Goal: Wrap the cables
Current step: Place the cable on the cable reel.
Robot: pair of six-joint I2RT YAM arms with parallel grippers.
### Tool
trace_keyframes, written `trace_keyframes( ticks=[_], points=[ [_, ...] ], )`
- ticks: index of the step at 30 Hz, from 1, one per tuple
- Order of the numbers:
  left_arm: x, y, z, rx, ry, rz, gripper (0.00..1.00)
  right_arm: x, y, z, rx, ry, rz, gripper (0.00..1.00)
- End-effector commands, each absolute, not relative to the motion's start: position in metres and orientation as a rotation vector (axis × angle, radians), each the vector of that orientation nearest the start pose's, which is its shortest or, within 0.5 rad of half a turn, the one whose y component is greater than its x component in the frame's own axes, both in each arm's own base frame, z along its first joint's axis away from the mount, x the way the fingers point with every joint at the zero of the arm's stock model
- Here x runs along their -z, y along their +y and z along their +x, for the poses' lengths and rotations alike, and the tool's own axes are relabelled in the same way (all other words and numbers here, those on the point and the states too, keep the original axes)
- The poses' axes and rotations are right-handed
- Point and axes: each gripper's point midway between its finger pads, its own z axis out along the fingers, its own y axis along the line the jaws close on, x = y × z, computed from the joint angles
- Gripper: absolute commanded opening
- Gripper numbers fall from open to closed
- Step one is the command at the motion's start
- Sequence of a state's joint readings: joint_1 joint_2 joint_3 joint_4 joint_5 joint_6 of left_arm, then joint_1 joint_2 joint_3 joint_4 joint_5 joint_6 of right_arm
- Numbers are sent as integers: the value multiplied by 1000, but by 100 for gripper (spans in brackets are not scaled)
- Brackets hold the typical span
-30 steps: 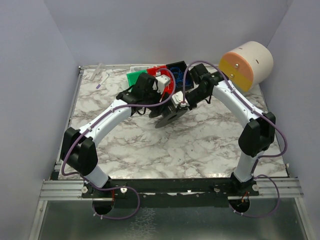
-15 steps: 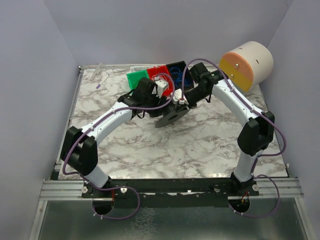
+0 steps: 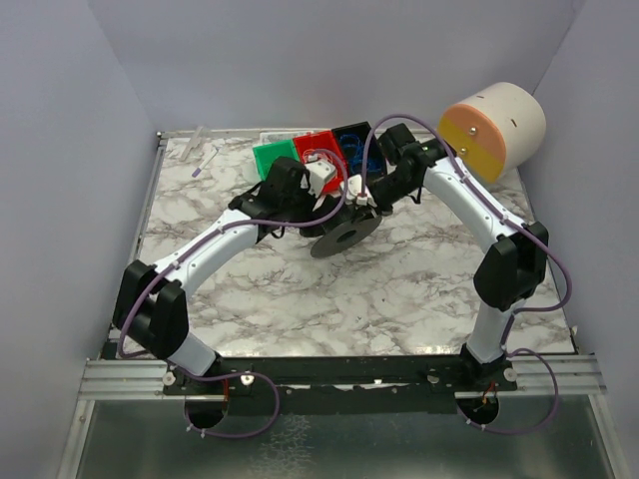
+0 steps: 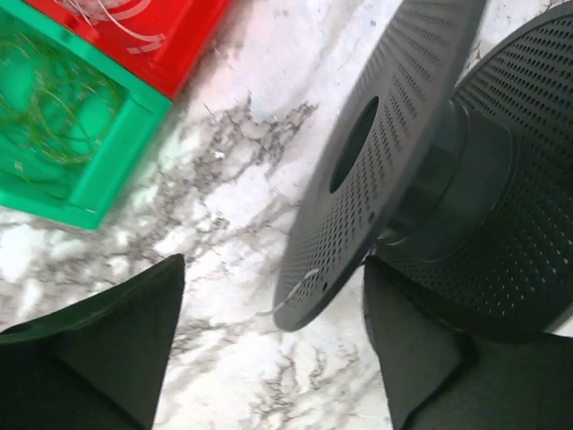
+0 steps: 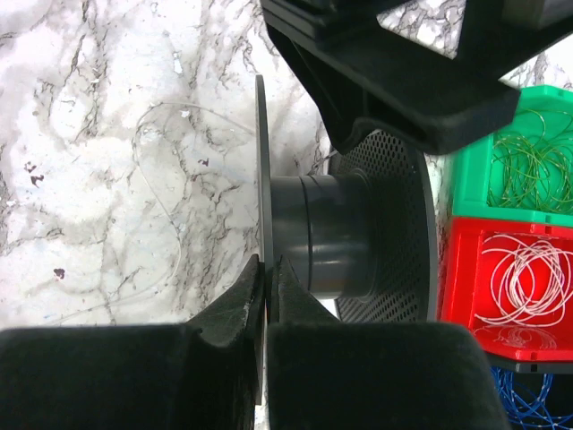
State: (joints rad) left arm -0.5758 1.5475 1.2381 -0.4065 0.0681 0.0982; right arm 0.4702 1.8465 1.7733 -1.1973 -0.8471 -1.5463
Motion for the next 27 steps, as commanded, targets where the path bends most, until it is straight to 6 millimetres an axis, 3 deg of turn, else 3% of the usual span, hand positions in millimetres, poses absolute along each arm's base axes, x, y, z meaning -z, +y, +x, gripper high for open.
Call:
trace_keyframes(
  ticks=[1,7,18,27],
  points=[
    [-216,-229,362,251,1939,824,85,-210,284,315,-774,1136,-2040,0],
    [-230,-225,357,230,1890,822,88,-217,291,317,-841,1214,-1980,1],
    [-197,-231,359,274,1997,709,79,-220,293,319,-864,1262,-1939,0],
    [-195,-242,354,359,1992,703,68,-218,292,318,-865,1272,-1931,0]
  ],
)
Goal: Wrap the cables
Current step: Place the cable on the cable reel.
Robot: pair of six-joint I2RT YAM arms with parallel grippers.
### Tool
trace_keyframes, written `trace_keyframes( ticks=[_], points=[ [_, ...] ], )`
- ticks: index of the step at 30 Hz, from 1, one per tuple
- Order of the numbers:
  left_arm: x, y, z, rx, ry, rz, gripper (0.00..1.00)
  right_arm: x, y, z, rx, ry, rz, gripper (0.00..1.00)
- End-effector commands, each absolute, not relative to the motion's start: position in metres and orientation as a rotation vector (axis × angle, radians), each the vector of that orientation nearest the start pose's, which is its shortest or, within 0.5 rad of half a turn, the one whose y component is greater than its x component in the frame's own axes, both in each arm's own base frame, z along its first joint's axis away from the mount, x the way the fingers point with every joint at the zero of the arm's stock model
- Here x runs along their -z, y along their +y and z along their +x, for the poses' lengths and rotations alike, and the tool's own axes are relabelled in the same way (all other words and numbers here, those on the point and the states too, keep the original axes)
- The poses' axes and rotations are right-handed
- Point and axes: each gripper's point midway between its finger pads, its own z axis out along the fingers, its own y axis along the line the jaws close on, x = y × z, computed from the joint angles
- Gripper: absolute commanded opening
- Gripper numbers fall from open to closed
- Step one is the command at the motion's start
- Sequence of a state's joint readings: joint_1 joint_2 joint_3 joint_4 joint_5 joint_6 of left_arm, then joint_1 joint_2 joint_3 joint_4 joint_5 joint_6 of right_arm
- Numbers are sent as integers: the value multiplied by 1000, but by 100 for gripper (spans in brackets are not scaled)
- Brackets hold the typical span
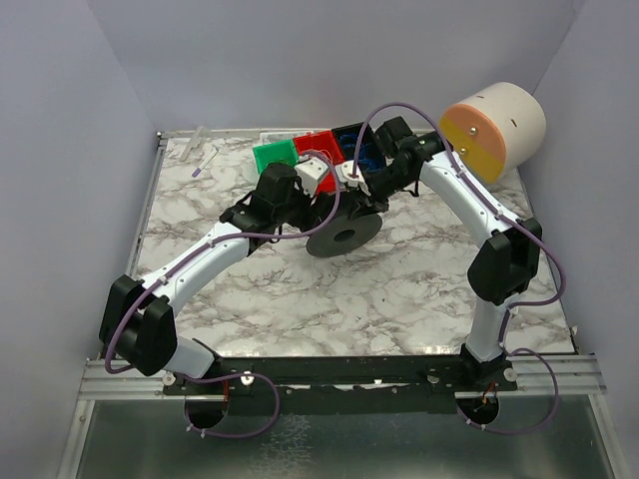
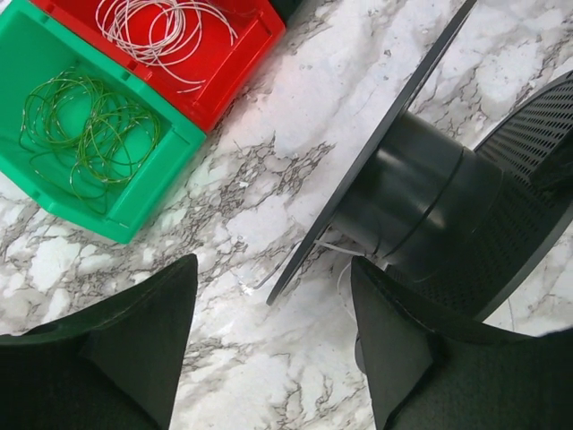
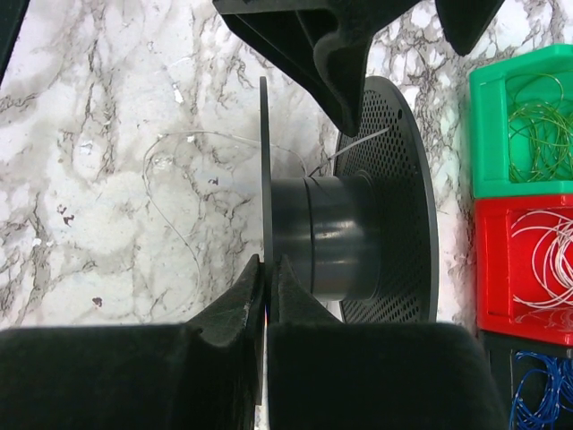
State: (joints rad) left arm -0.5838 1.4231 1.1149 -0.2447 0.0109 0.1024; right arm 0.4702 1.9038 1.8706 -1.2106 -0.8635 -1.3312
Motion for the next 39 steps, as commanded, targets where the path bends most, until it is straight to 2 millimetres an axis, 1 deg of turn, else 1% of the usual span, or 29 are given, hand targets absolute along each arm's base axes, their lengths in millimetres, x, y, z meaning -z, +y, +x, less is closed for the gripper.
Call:
trace_keyframes(
  ticks=[1,6,8,12,15,17,23,26,28,31,33,35,39],
  points=[
    [-194,-243,354,369,1992,704,67,-218,293,318,-868,1269,-1931,0],
    [-190,-251,355,409,1997,713,66,-218,293,318,-872,1273,-1926,1],
    [-186,-253,356,418,2009,712,60,-217,293,317,-877,1276,-1927,0],
    [-178,-254,359,417,2037,699,55,-217,292,317,-870,1278,-1928,0],
    [-174,-254,361,410,2047,691,50,-217,292,317,-868,1277,-1928,0],
    [-172,-254,362,403,2051,684,43,-218,292,317,-871,1277,-1927,1],
    [-169,-255,361,417,2059,685,35,-218,292,316,-872,1280,-1925,0],
    [-168,-257,361,425,2056,698,24,-218,292,316,-870,1280,-1926,1],
    [-168,-258,359,431,2053,714,18,-218,291,317,-861,1284,-1928,1],
    [-163,-260,353,453,2051,769,12,-220,291,319,-850,1289,-1925,1],
    [-160,-259,350,454,2047,804,10,-222,290,321,-841,1287,-1921,1],
    [-156,-258,347,448,2044,826,0,-224,290,324,-837,1286,-1913,1],
    [-155,-258,345,456,2033,842,0,-226,290,330,-835,1293,-1895,0]
  ],
)
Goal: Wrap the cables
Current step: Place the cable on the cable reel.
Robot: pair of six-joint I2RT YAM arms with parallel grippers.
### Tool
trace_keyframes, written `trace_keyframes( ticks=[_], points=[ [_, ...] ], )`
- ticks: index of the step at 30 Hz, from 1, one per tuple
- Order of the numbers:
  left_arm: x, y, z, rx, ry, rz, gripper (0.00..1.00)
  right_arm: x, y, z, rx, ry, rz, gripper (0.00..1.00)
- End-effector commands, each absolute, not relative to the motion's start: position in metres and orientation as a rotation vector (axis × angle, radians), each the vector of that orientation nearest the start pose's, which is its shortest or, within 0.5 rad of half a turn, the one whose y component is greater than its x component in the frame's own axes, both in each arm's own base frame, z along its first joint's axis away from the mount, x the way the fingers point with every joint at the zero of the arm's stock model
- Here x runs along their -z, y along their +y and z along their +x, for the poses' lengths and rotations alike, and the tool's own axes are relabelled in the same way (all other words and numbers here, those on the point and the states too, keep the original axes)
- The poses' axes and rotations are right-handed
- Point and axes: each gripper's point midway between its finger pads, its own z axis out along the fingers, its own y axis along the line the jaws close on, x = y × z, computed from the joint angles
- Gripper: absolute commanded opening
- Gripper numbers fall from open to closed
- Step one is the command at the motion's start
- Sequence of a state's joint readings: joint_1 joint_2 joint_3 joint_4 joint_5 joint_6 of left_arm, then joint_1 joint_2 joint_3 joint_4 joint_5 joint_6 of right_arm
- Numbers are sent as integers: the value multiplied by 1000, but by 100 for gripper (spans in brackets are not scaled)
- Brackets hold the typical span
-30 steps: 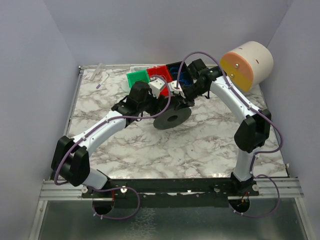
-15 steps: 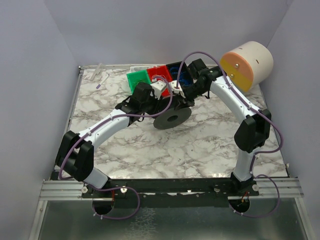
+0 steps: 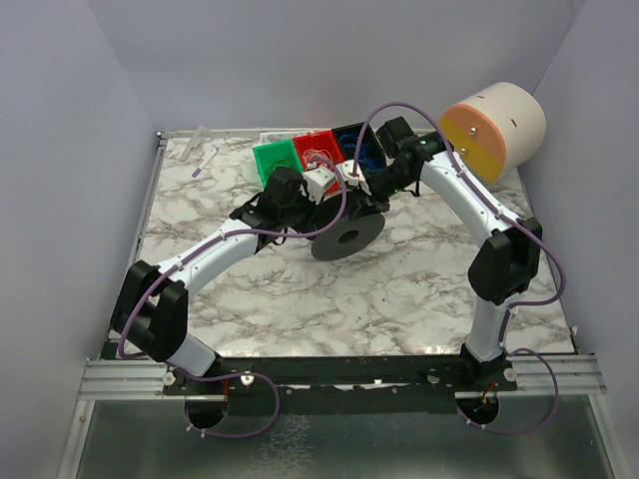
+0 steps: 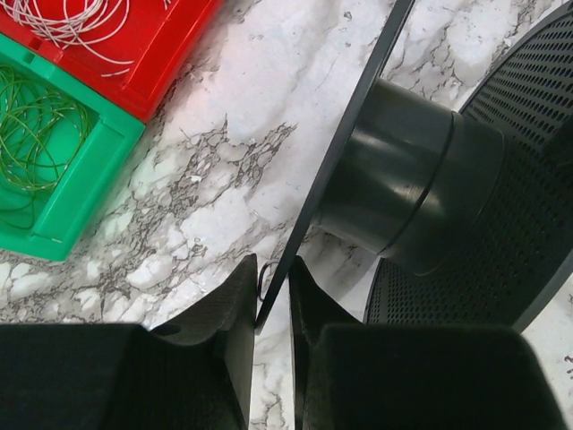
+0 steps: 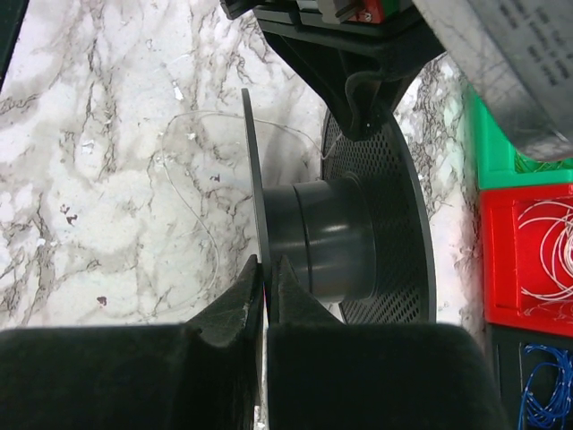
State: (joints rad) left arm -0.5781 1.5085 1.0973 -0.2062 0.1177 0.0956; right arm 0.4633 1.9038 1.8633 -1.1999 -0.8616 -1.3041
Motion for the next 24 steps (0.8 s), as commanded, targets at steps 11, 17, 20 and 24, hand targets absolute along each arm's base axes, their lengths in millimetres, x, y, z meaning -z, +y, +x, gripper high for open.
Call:
trace_keyframes(
  ticks=[11,17,20,24],
  points=[
    [-188,-253,359,437,2023,707,0,-218,273,346,-712,1399,-1819,55],
    [-220,-245,365,395,2001,623,0,-235,252,349,-581,1415,-1661,72],
    [-226,-245,365,412,2013,587,0,-237,247,336,-575,1384,-1632,74],
    [-229,-247,364,430,2037,564,0,-216,244,308,-629,1320,-1686,74]
  ],
)
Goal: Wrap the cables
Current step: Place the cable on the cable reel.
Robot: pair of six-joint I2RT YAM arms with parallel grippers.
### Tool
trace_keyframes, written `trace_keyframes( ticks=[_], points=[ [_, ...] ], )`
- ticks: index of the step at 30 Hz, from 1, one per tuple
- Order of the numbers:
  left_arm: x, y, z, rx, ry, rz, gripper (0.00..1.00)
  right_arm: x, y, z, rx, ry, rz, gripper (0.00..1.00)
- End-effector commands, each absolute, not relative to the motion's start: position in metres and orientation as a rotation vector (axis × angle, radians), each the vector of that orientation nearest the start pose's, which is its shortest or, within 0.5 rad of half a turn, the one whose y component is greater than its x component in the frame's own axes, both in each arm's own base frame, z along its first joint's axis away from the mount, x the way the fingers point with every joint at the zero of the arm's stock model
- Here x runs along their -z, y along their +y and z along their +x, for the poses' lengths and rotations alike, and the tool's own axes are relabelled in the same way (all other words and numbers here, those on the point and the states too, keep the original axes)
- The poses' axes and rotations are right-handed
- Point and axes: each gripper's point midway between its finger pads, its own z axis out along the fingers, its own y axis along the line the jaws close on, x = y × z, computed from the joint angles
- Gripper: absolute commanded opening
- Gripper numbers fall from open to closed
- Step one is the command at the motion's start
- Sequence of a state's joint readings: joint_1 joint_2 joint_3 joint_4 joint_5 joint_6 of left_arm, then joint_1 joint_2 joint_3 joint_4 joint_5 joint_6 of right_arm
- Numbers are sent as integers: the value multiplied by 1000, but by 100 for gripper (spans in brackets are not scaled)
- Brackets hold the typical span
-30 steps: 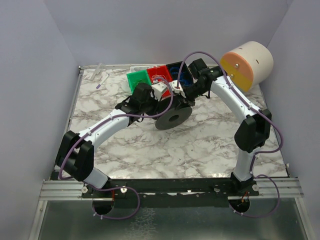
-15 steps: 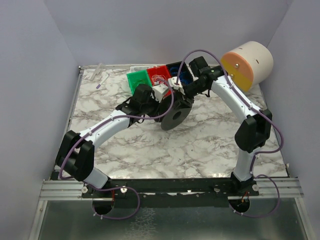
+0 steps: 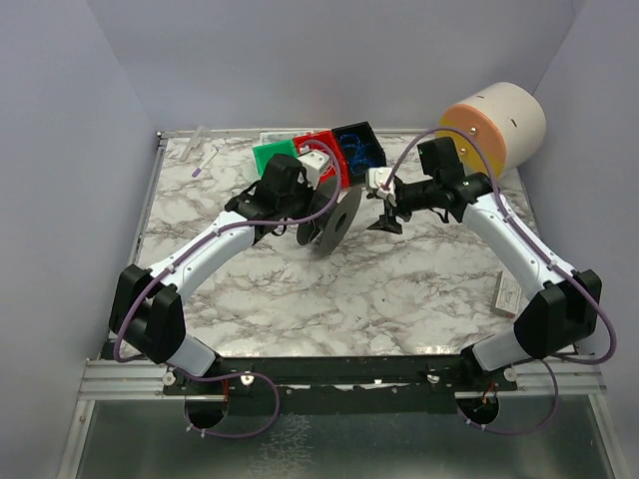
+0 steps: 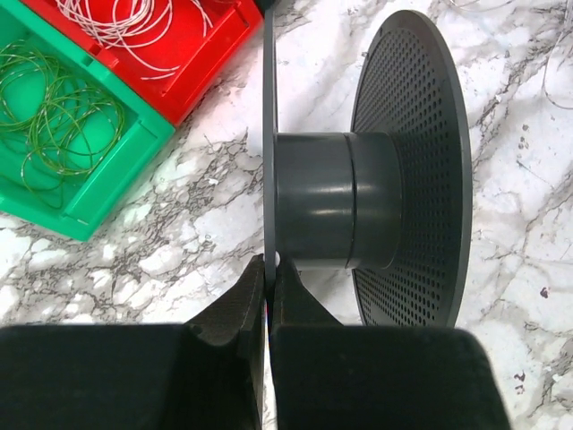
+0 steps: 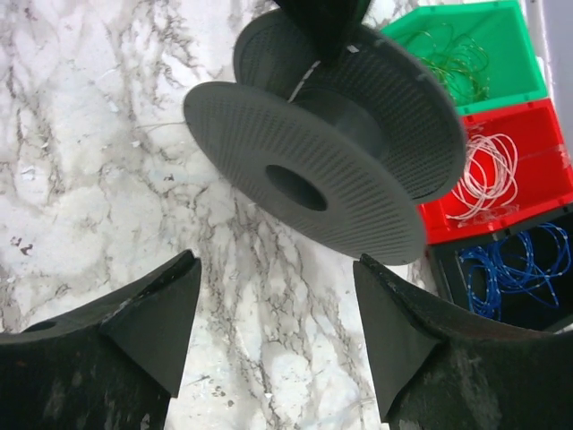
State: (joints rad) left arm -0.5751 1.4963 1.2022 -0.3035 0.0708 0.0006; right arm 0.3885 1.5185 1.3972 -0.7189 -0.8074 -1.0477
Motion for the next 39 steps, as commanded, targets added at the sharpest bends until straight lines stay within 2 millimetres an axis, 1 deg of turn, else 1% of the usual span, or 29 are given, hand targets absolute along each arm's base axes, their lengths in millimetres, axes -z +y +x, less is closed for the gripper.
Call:
trace_keyframes(
  ticks=[1,4,7,8,10,12,16,23,26,27,32,33,35,36,39],
  points=[
    [-230,-248,364,435,2036,563,0,-209,243,303,-634,1312,-1705,74],
    [-239,-248,365,442,2026,552,0,-185,239,290,-659,1301,-1764,73],
    [-244,-252,362,475,2017,559,0,-161,238,287,-697,1337,-1773,73],
    [-243,-254,360,486,2019,565,0,-153,238,286,-715,1349,-1780,73],
    [-234,-255,358,495,2039,572,0,-144,239,285,-740,1364,-1785,73],
    [-221,-254,356,484,2062,599,0,-146,239,286,-727,1350,-1783,73],
    [-198,-251,358,443,2110,628,0,-155,241,290,-692,1320,-1749,74],
    [-177,-263,357,502,2164,667,0,-149,242,291,-708,1337,-1739,74],
    [-169,-265,358,504,2184,674,0,-151,242,293,-697,1336,-1730,74],
    [-168,-266,359,505,2188,675,0,-152,242,293,-693,1336,-1725,75],
    [-163,-267,364,487,2197,680,15,-154,243,294,-699,1334,-1713,75],
    [-162,-267,366,482,2197,679,16,-153,244,294,-703,1338,-1711,75],
    [-165,-267,369,467,2192,674,16,-158,244,296,-690,1332,-1705,76],
    [-166,-266,370,461,2190,672,14,-162,244,298,-668,1322,-1706,76],
    [-169,-265,373,436,2182,688,14,-177,238,310,-552,1280,-1745,79]
  ],
)
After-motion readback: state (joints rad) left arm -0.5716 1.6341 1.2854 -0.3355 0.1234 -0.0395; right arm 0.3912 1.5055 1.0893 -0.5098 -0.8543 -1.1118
